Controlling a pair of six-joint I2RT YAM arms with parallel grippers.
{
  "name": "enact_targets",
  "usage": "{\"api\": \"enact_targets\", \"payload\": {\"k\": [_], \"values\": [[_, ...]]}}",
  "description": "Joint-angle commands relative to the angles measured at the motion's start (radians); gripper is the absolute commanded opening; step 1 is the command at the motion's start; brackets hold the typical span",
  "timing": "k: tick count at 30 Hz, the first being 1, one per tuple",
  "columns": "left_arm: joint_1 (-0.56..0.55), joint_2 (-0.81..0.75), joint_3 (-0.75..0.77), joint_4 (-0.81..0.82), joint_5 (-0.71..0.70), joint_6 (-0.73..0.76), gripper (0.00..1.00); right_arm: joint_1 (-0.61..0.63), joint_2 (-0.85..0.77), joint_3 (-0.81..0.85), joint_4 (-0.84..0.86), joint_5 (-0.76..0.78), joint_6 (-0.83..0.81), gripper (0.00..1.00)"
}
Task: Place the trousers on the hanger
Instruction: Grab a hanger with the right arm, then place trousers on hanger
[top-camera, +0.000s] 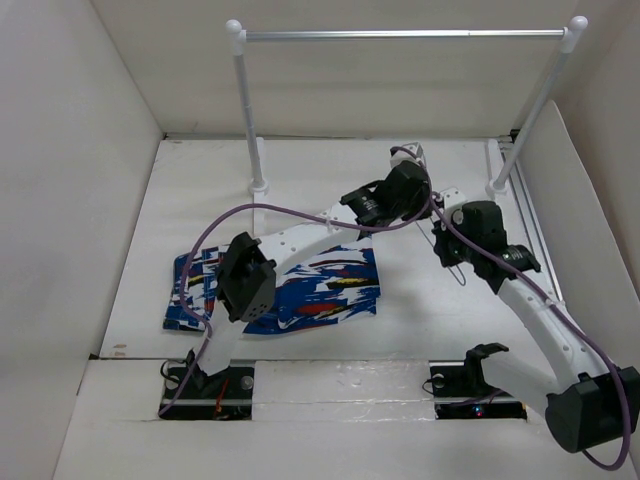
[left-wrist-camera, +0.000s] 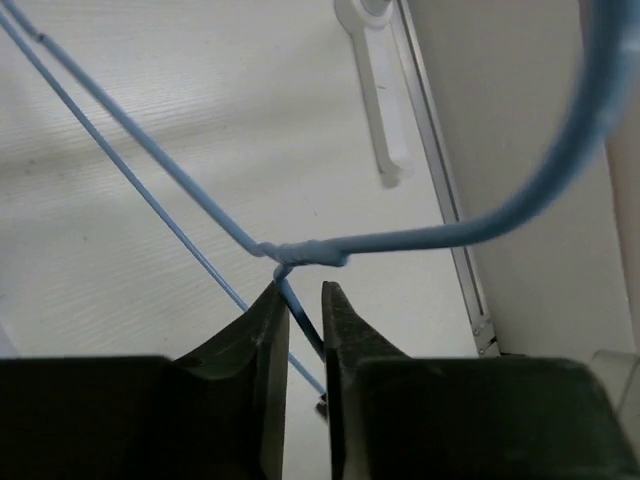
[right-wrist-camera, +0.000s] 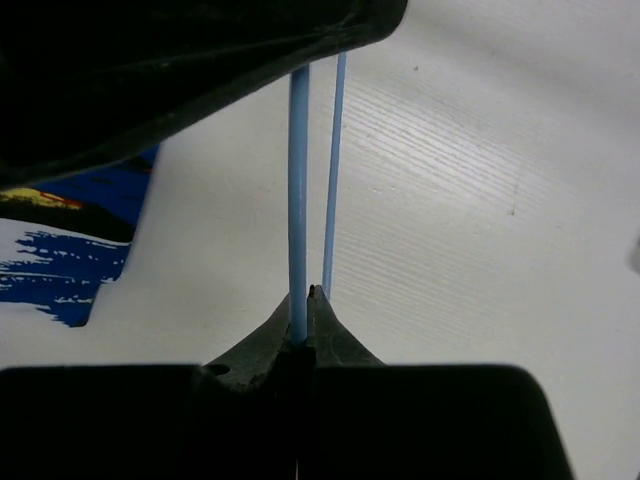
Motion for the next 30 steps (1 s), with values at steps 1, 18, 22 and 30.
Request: {"api": "enact_targets", "payload": {"k": [1,18,22,30], "values": [[0.0,0.005,-0.005,0.035,0.004,-0.006,0.05,0.043,-0.039,-0.029,0.012,0.043,0.034,0.0],[-0.052,-0.334,-0.807,0.544,0.084,-0.261,0.0,0.167,-0.177,-0.01,-0.14,-0.009,0.098,0.64],[-0.052,-0.349,-0.864,0.547,0.053,-0.269,0.0,0.167,-0.12,-0.068,0.024,-0.171,0.111,0.01],[-0.052,-0.371,-0.953,0.515,-0.04,-0.27,0.0,0.156,0.146,-0.191,0.425,-0.316,0.229,0.24]]}}
